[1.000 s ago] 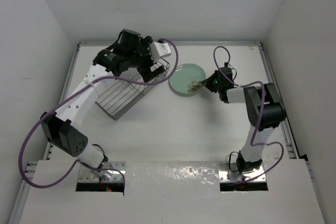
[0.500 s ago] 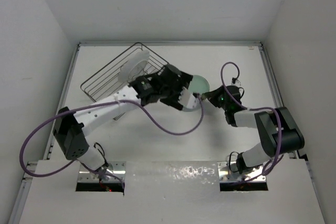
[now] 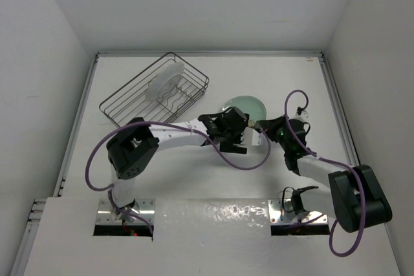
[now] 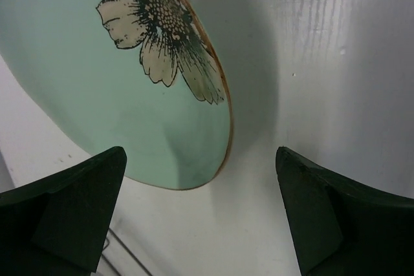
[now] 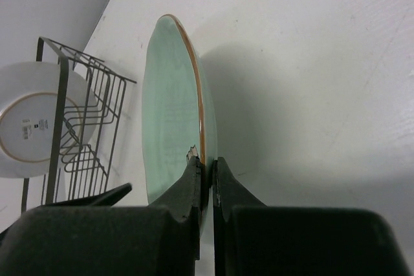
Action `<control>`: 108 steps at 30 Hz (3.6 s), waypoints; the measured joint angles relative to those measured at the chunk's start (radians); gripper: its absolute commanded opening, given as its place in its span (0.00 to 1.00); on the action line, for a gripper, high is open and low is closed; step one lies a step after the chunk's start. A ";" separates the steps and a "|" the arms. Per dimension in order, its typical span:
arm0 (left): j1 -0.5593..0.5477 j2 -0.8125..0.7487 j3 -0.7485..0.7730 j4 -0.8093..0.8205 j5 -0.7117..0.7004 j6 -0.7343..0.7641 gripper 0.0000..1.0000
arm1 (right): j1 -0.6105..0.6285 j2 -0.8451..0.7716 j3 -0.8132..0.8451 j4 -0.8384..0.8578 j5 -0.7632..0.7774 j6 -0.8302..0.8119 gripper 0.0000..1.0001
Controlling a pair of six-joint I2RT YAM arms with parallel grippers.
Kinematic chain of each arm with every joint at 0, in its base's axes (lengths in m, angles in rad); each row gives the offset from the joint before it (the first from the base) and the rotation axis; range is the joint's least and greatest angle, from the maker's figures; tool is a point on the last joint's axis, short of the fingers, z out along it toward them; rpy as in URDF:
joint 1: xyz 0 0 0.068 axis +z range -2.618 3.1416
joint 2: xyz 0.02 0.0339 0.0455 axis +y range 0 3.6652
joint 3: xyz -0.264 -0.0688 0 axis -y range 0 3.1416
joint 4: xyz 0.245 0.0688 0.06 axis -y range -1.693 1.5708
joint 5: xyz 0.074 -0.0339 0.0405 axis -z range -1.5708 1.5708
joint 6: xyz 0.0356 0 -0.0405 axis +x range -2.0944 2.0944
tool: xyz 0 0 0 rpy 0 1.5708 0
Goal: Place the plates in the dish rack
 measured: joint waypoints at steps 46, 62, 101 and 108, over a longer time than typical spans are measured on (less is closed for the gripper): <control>0.073 -0.043 0.374 -0.365 0.014 -0.374 0.00 | -0.006 -0.426 0.252 -0.445 -0.085 -0.339 0.91; 0.306 -0.284 0.457 -0.544 0.138 -0.412 0.00 | -0.006 -0.491 0.313 -0.582 -0.061 -0.415 0.91; 0.757 -0.069 0.533 -0.755 0.556 -0.243 0.00 | -0.006 -0.478 0.278 -0.597 -0.033 -0.392 0.92; 0.781 -0.069 0.470 -0.702 0.548 -0.210 0.00 | -0.006 -0.476 0.278 -0.597 -0.032 -0.393 0.92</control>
